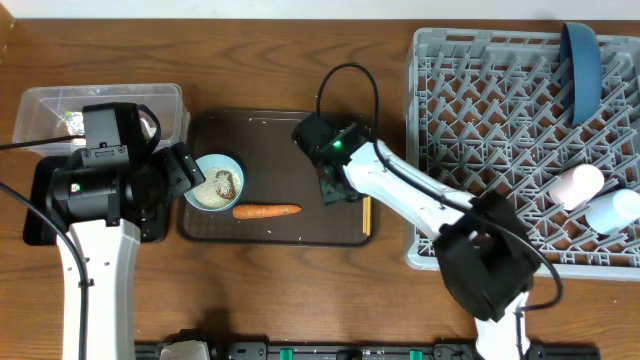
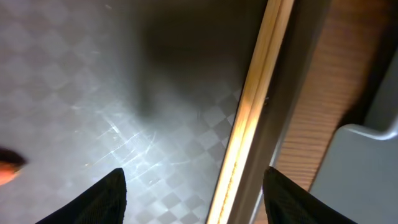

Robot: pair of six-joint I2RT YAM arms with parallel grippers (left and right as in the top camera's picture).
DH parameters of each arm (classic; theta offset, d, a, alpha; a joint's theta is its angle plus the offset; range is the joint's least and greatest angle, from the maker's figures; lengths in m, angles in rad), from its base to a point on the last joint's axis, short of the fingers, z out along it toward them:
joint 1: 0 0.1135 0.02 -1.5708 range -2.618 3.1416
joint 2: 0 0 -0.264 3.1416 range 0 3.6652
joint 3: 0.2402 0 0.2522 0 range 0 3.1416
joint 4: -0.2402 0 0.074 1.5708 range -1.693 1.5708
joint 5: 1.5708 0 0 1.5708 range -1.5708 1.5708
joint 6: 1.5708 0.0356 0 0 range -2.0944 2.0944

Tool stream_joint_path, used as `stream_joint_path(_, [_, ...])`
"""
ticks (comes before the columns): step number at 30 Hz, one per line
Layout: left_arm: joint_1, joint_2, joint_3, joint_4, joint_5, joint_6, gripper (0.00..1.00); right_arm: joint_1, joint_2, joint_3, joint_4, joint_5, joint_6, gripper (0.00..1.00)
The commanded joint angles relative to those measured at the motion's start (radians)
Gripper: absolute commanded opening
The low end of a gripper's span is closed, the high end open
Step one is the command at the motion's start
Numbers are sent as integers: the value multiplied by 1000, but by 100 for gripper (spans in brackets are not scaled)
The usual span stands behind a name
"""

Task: Sort waste into correct bins and load items into the dishwasher rack
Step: 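Grasp a wooden chopstick on the tray's right edge with the right gripper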

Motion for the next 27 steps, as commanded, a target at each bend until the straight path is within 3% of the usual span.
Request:
stream_joint_path(1, [5, 2, -7, -3, -16, -13, 89, 12, 37, 2, -1, -5, 53, 62])
stream_joint_path(11, [5, 2, -7, -3, -15, -13, 89, 12, 81, -5, -2, -18, 130, 63])
stream_joint_path(17, [5, 2, -7, -3, -16, -13, 89, 12, 81, -55, 6, -33, 249, 67])
stream_joint_path(27, [5, 2, -7, -10, -15, -13, 89, 12, 80, -82, 77, -127, 248, 67])
